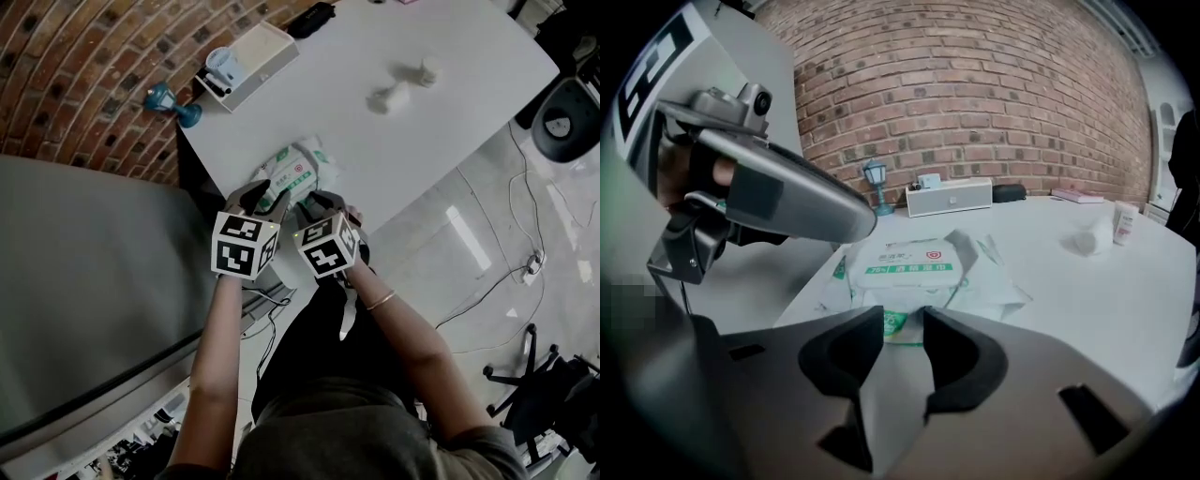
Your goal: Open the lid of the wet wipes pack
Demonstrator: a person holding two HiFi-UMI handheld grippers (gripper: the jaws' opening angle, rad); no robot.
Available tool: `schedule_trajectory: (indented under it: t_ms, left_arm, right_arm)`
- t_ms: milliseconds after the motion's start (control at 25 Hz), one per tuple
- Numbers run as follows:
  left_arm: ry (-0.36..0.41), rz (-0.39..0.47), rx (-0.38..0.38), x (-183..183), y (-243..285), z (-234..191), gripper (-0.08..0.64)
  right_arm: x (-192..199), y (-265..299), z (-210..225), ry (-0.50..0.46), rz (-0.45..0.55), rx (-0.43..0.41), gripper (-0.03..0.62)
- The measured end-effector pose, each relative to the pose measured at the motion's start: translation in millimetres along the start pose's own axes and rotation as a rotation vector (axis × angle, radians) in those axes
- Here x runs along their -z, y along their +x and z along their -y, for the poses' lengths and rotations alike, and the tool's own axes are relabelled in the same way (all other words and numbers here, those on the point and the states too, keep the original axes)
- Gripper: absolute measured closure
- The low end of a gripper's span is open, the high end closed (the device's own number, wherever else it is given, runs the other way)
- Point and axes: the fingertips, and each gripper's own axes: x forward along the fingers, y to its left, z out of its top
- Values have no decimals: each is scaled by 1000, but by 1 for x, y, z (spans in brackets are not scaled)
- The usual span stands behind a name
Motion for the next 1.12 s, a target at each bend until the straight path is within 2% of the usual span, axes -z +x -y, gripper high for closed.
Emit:
schedule_trajectory:
  t_ms: [160, 520, 720, 840, 1120]
  left_arm:
    - [55, -37, 30, -2, 7, 6, 413]
    - [281, -220, 101, 9, 33, 25, 414]
    - [317, -314, 124, 16, 38, 25, 414]
    - [384, -369, 125, 21, 44, 22, 413]
    - [479, -424, 113, 25, 52, 24, 413]
  right_arm:
    - [0, 1, 0, -5, -1, 1, 451]
    - [-1, 1, -2, 1, -1, -5, 454]
    - [-1, 1, -2, -4, -2, 1, 453]
    - [-1, 2, -2, -7, -3, 2, 454]
    - [-1, 1, -3, -22, -1, 14, 456]
